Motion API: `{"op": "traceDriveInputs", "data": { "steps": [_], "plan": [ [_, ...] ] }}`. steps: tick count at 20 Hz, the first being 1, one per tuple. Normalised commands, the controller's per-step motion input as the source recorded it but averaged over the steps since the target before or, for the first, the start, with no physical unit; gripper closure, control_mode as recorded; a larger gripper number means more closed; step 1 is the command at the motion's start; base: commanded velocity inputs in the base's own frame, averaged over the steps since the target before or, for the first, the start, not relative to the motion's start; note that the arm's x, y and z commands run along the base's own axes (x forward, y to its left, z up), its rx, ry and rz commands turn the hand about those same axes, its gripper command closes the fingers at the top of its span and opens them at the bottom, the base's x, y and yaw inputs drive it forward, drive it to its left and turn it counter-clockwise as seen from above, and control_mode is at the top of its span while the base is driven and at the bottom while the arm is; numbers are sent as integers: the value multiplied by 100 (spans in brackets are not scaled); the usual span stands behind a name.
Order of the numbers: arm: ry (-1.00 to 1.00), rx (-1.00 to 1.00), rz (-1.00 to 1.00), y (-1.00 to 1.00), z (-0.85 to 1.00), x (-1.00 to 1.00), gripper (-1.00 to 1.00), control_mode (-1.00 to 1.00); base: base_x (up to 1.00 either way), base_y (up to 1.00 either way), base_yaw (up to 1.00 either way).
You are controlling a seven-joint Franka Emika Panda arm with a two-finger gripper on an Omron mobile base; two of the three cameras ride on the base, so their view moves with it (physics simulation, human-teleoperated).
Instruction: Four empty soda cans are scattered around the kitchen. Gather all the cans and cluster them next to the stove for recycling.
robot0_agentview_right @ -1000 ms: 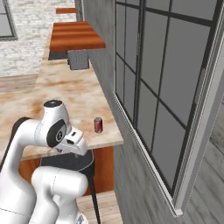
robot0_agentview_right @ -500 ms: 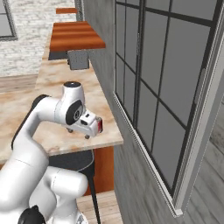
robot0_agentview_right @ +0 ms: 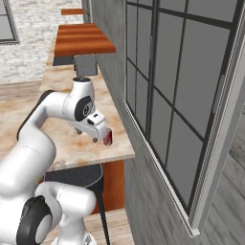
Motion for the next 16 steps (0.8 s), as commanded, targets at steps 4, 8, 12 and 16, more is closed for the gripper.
{"op": "traceDriveInputs", "data": {
  "steps": [4,8,12,16],
  "plan": [
    [5,-12,-20,4,-1,44,-100,-100,0,0,0],
    [-1,-1,-7,11,-3,48,-100,-100,0,0,0],
    [-1,-1,-11,-1,-6,67,-100,-100,0,0,0],
    [-3,-5,-18,0,-20,62,-100,-100,0,0,0]
  ]
}}
